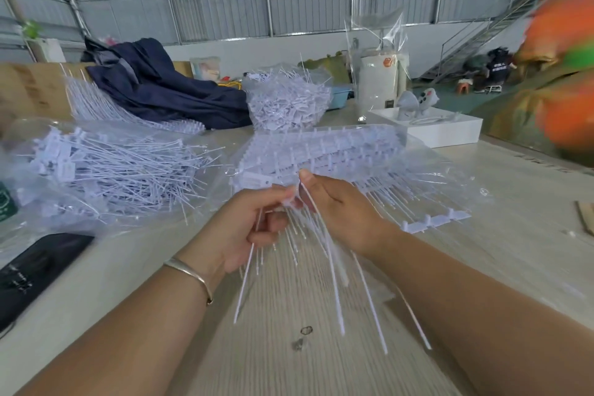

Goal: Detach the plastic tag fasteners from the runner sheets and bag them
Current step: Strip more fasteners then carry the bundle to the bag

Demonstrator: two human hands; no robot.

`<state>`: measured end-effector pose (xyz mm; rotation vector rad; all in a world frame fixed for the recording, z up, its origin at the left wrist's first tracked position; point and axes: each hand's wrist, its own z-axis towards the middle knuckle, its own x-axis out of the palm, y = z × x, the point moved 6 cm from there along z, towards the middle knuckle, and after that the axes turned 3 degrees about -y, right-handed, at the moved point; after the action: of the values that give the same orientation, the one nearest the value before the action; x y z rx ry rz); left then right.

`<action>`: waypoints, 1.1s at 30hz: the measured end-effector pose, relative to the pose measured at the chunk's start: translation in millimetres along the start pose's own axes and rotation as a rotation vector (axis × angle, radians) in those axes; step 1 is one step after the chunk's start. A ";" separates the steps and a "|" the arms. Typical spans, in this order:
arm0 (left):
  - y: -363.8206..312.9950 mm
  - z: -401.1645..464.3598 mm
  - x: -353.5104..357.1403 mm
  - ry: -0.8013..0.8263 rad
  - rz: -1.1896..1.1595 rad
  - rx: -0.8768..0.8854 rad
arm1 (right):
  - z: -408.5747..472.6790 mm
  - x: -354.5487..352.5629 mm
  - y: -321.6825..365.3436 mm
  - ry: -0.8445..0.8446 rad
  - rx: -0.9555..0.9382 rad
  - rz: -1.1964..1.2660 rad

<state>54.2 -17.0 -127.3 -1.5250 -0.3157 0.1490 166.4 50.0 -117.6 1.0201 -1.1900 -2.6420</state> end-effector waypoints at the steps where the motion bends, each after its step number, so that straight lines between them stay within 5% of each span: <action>1: -2.5 1.7 -7.5 -0.072 0.041 0.011 | 1.3 -1.1 -3.5 -0.015 0.014 -0.062; 6: -13.3 1.9 -33.0 -0.402 0.617 0.180 | 5.7 -14.1 -7.7 -0.068 0.024 -0.322; 14: -9.7 4.5 -16.1 -0.299 0.906 0.328 | 4.2 -4.5 1.1 -0.042 -0.125 -0.535; 18: -6.5 8.9 -32.8 -0.241 0.375 0.134 | 5.4 -16.9 7.1 -0.101 -0.200 -0.685; 23: 2.6 3.3 -8.9 0.206 -0.354 -0.114 | 1.4 -14.1 9.0 0.013 -0.152 -0.594; 27: 6.8 -0.7 3.9 0.331 -0.498 -0.180 | -4.0 -1.7 16.0 0.092 -0.113 -0.112; 33: 6.4 -0.2 3.2 0.334 -0.487 -0.169 | -3.2 -6.7 19.2 -0.003 -0.131 -0.075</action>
<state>58.0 -16.0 -133.3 -1.5644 -0.4284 -0.5225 169.7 36.7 -102.2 1.0582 -0.9820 -2.7368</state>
